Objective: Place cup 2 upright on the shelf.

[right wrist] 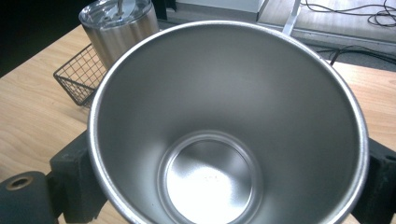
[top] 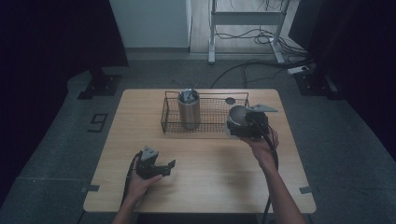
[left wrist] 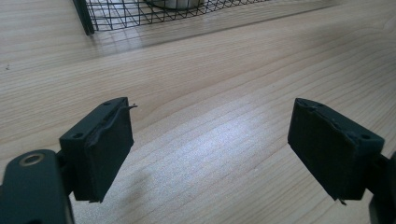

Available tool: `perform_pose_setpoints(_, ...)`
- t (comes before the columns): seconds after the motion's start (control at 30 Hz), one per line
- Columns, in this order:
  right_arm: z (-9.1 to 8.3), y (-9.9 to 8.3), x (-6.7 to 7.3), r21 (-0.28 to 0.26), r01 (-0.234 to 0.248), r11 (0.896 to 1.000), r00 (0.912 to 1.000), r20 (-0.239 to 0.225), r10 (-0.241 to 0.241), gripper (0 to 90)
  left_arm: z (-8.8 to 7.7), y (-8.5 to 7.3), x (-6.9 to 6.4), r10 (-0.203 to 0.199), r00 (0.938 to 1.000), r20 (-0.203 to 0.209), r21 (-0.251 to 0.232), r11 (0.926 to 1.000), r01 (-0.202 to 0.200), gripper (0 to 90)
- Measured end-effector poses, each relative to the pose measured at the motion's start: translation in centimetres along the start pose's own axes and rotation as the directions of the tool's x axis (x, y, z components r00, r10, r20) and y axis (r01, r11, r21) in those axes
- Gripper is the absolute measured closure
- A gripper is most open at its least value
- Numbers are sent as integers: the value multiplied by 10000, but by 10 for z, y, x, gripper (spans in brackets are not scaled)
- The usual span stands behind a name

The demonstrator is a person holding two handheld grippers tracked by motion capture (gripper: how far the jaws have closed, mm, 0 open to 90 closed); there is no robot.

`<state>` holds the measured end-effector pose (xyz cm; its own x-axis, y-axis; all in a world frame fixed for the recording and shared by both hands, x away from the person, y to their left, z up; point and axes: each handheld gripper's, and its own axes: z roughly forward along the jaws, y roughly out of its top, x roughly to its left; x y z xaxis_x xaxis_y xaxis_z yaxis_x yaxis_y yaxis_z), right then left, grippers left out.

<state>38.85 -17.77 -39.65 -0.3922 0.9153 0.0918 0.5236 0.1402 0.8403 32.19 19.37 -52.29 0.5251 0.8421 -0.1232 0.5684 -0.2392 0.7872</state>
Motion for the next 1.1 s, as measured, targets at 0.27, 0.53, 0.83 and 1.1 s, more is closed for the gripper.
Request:
perform_pose_setpoints(0.27,5,10,-2,-3,-12,10000,10000,-2,12,77,0,0,0,-20,10000,-14,-12,10000,20,142)
perform_pose_setpoints(0.53,12,16,-7,54,-117,9999,9999,100,116,77,-1,0,2,-60,10000,-15,-25,10000,60,142)
perform_pose_setpoints(0.83,23,18,-11,149,-66,9999,9997,224,63,77,1,-1,0,11,10000,-12,48,10000,-11,142)
perform_pose_setpoints(1.1,29,22,-16,184,-195,9996,9994,275,190,77,2,-1,-1,31,10000,-1,65,10000,-31,142)
